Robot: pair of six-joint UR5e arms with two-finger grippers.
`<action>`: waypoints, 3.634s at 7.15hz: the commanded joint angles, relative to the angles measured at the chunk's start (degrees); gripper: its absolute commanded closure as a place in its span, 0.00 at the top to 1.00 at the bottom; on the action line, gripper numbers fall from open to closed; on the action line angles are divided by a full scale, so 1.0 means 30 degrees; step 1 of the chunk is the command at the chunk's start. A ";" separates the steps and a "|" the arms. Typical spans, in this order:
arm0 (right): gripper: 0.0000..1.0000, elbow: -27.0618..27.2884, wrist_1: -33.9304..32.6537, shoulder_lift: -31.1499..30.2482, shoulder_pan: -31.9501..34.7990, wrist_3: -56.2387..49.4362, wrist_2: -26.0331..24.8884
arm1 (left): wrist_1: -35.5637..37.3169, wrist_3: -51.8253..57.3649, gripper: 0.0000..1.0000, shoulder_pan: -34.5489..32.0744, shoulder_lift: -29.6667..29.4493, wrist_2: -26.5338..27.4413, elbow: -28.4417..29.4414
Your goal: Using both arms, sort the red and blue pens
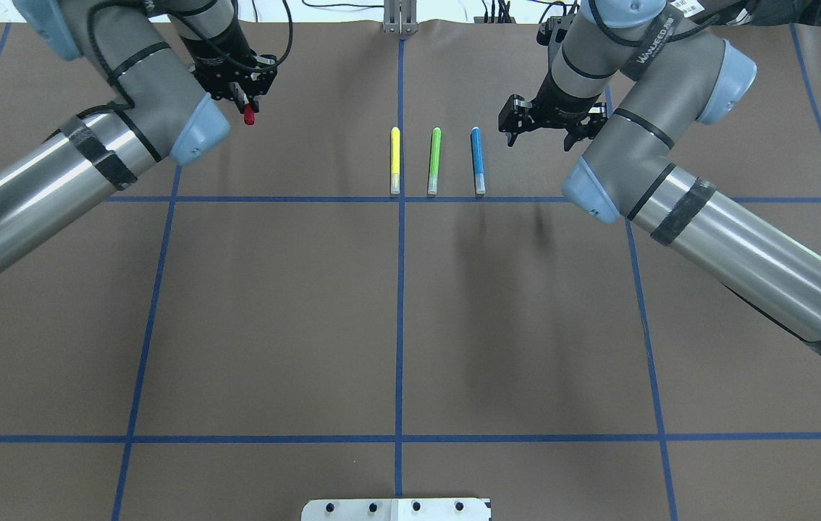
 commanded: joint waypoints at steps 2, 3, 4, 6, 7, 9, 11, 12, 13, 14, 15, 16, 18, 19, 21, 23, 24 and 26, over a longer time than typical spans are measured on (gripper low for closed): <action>0.98 -0.1668 0.0555 0.1274 -0.0939 0.0355 -0.1076 | 0.1883 0.0910 0.00 -0.0907 0.2947 -0.1247 -0.2829; 0.96 -0.1874 0.0584 0.1451 -0.1494 0.0355 -0.1748 | 0.3201 0.1788 0.00 -0.1140 0.3534 -0.1218 -0.4320; 0.95 -0.2398 0.0613 0.1801 -0.1703 0.0326 -0.1841 | 0.3910 0.2116 0.00 -0.1403 0.3627 -0.1217 -0.5234; 0.91 -0.4326 0.2184 0.2418 -0.2113 0.0297 -0.2280 | 0.4122 0.2119 0.00 -0.1406 0.3628 -0.1188 -0.5594; 0.89 -0.4684 0.2573 0.2507 -0.2260 0.0181 -0.2311 | 0.4151 0.2119 0.00 -0.1406 0.3628 -0.1188 -0.5595; 0.81 -0.4834 0.2577 0.2508 -0.2378 0.0092 -0.2340 | 0.4122 0.2119 0.00 -0.1494 0.3628 -0.1188 -0.5595; 0.67 -0.4835 0.2577 0.2508 -0.2379 0.0092 -0.2340 | 0.4122 0.2119 0.00 -0.1494 0.3628 -0.1159 -0.5566; 0.53 -0.4835 0.2577 0.2508 -0.2379 0.0121 -0.2340 | 0.4122 0.2119 0.00 -0.1494 0.3628 -0.1159 -0.5566; 0.39 -0.4835 0.2577 0.2537 -0.2379 0.0150 -0.2311 | 0.4122 0.2119 0.00 -0.1494 0.3628 -0.1159 -0.5566; 0.25 -0.4806 0.2577 0.2537 -0.2379 0.0121 -0.2311 | 0.4122 0.2119 0.00 -0.1494 0.3628 -0.1159 -0.5566; 0.13 -0.4805 0.2577 0.2537 -0.2379 0.0121 -0.2282 | 0.4122 0.2119 0.00 -0.1465 0.3628 -0.1159 -0.5595; 0.00 -0.4805 0.2577 0.2537 -0.2379 0.0121 -0.2282 | 0.4122 0.2119 0.00 -0.1494 0.3628 -0.1159 -0.5595; 0.00 -0.4427 0.2490 0.2798 -0.2204 0.0208 -0.2311 | 0.4180 0.2119 0.00 -0.1581 0.3628 -0.1159 -0.5682; 0.00 -0.3902 0.1938 0.2946 -0.2058 0.0122 -0.2282 | 0.4268 0.2148 0.00 -0.1814 0.3657 -0.1159 -0.5741; 0.00 -0.2470 -0.0632 0.2715 -0.1649 -0.1302 -0.2688 | 0.4443 0.3628 0.00 -0.2283 0.4299 -0.1100 -0.6149; 0.00 0.0597 -0.4439 0.0966 -0.1123 -0.4611 -0.3540 | 0.5583 0.6033 0.00 -0.3217 0.6488 -0.1071 -0.8162; 0.00 0.2239 -0.5528 -0.0408 -0.0597 -0.6307 -0.3541 | 0.6196 0.7263 0.00 -0.3570 0.7485 -0.1042 -0.9072; 0.00 0.4471 -0.6678 -0.2520 0.0691 -0.8862 -0.3367 | 0.6583 0.9781 0.00 -0.4013 1.0465 -0.0112 -1.1004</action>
